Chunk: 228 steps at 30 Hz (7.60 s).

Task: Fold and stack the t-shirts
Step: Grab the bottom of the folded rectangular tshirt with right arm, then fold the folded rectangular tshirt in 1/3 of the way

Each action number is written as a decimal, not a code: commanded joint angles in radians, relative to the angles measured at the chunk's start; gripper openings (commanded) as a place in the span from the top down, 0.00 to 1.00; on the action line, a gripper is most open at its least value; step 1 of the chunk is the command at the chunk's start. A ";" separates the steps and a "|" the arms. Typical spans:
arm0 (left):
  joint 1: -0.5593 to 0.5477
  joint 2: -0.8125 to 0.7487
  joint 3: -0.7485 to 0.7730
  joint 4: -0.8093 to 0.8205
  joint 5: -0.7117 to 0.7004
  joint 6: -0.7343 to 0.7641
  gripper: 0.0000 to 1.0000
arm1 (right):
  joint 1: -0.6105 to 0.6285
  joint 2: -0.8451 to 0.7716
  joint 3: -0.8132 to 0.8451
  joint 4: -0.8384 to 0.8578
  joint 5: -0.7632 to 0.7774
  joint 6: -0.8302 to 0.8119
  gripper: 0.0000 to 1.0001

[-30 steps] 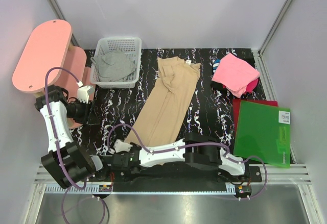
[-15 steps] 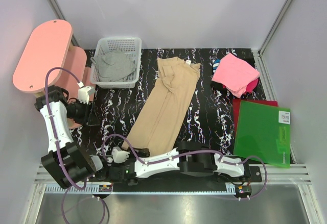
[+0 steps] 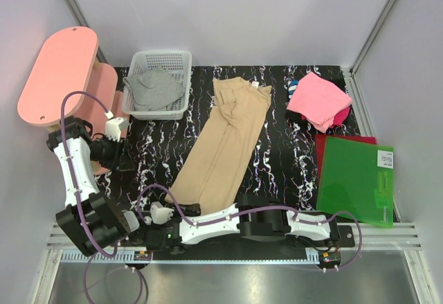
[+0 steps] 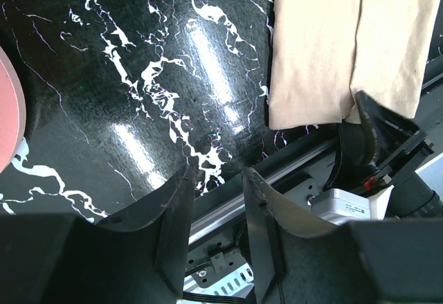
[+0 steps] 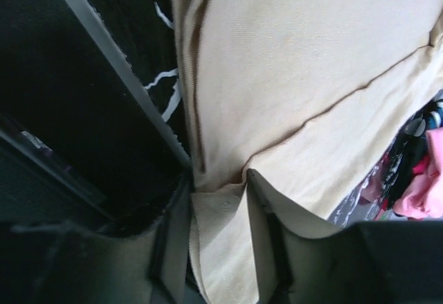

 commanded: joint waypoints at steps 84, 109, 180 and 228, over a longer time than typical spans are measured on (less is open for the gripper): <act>-0.631 -0.010 0.046 0.051 -0.077 -0.196 0.56 | -0.943 -0.160 0.334 0.008 -0.214 -0.045 0.00; -0.832 0.648 0.328 0.470 -0.073 -0.520 0.61 | -0.698 -0.422 -0.302 0.295 -0.356 0.229 0.04; -1.077 0.610 -0.106 0.692 -0.423 -0.452 0.63 | -1.218 -0.301 -0.112 0.187 -0.232 0.077 0.17; -1.079 0.567 -0.083 0.645 -0.440 -0.445 0.63 | -1.219 -0.306 -0.197 0.116 -0.370 0.111 0.14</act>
